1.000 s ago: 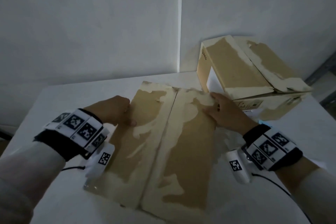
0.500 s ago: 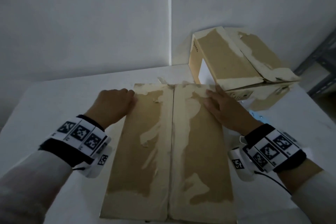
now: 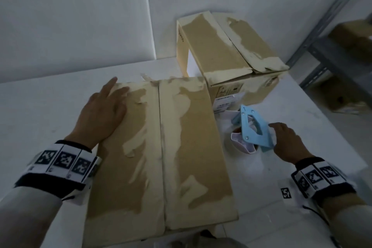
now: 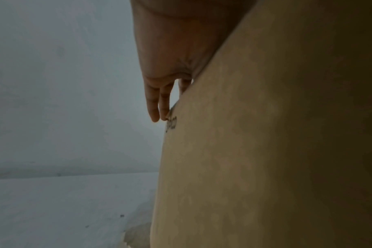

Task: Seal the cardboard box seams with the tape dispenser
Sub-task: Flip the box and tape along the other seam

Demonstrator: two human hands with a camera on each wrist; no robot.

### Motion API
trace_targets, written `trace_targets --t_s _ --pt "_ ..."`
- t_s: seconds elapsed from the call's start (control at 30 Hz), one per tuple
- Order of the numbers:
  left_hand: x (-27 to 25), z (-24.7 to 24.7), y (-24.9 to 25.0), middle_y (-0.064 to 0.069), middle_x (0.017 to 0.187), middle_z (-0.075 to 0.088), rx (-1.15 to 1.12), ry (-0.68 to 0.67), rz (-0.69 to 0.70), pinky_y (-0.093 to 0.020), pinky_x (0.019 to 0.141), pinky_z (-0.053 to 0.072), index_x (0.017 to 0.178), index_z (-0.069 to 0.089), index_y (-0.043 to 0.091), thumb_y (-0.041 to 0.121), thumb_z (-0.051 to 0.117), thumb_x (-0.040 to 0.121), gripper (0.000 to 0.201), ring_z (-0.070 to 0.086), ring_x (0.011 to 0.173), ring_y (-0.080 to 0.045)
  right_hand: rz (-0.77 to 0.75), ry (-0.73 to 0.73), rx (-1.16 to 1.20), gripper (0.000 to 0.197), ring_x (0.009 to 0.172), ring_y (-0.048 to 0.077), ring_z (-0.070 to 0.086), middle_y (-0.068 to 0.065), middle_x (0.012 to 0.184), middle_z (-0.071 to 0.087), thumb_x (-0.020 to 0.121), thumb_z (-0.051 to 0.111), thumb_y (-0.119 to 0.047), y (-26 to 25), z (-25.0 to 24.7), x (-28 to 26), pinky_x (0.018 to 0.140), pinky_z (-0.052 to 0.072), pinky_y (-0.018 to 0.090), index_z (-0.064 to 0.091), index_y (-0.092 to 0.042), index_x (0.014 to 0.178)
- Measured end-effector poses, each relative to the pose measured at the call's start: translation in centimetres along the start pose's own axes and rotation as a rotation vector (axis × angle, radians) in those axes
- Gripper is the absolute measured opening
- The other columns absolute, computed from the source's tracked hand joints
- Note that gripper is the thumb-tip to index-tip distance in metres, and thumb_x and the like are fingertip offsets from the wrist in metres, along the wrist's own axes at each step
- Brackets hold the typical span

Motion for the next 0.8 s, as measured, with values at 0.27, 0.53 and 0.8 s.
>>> trace_targets --t_s 0.27,0.53,0.8 --pt "-0.1 0.6 -1.9 -0.006 0.148 0.036 -0.177 -0.064 -0.206 -0.046 0.107 0.032 0.139 0.036 0.021 0.066 0.043 0.078 0.077 0.037 0.132 -0.029 -0.135 -0.057 -0.147 0.047 0.106 0.036 0.053 0.021 0.114 0.056 0.078 0.059 -0.009 0.9 2.3 2.0 0.089 0.041 0.042 0.043 -0.004 0.122" --pt "0.4 0.5 -3.0 -0.002 0.146 0.037 -0.155 -0.133 -0.155 -0.05 0.103 0.038 0.14 0.032 0.023 0.078 0.032 0.066 0.092 0.042 0.127 -0.026 -0.295 0.065 0.321 0.038 0.085 0.03 0.058 0.013 0.098 0.061 0.076 0.067 -0.001 -0.9 -3.7 -3.4 0.064 0.043 0.031 0.047 -0.012 0.106" --pt "1.7 1.7 -1.9 -0.003 0.157 0.002 -0.169 -0.266 -0.139 -0.041 0.115 0.018 0.147 0.011 0.013 0.065 0.035 0.082 0.087 0.019 0.142 -0.026 -0.389 0.144 0.691 0.022 0.074 -0.001 0.057 -0.002 0.082 0.058 0.081 0.063 -0.002 -7.5 -10.1 -5.6 0.067 0.042 0.023 0.052 -0.02 0.09"
Point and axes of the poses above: each hand's wrist, its own x-axis towards the middle knuckle, its own z-axis out of the palm, y = z × x, the point moved 7 cm from there along x, towards the middle knuckle
